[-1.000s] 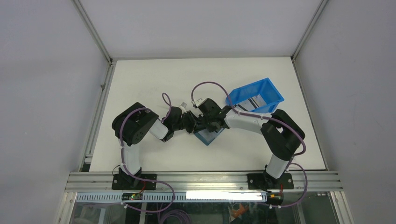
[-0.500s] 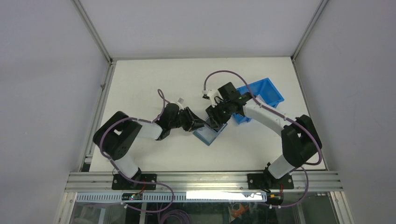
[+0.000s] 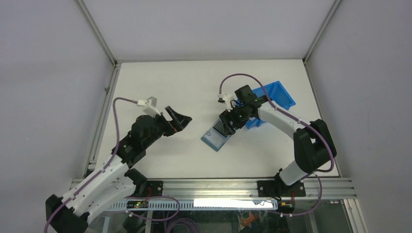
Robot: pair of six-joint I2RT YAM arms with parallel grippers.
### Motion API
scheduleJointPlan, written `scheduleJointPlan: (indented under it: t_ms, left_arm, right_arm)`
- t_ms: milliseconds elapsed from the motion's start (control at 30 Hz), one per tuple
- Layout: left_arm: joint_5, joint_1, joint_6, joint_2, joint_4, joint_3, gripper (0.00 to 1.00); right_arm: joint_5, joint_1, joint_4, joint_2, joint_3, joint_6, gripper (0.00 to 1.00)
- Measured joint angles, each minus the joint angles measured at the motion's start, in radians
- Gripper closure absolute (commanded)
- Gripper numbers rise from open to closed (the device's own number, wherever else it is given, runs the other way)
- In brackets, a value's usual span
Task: Put the credit cards into the card holder
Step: Insert the credit card into the card holder.
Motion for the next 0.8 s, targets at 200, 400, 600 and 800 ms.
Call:
scheduleJointPlan:
  t_ms: [200, 400, 600, 800]
  left_arm:
    - [-0.105, 0.0, -0.143, -0.336, 0.008, -0.261, 0.03]
    - [-0.104, 0.0, -0.333, -0.406, -0.012, -0.481, 0.04]
    - [-0.085, 0.0, -0.391, -0.293, 0.034, -0.445, 0.13]
    - [-0.018, -0.001, -0.414, -0.021, 0.126, -0.393, 0.23]
  right_arm:
    - [0.095, 0.0, -0.004, 0.122, 0.048, 0.024, 0.26]
    - [0.161, 0.0, -0.002, 0.15, 0.063, 0.044, 0.27]
    - [0.204, 0.0, -0.002, 0.188, 0.084, 0.068, 0.29]
    - [0.214, 0.0, -0.002, 0.218, 0.095, 0.087, 0.3]
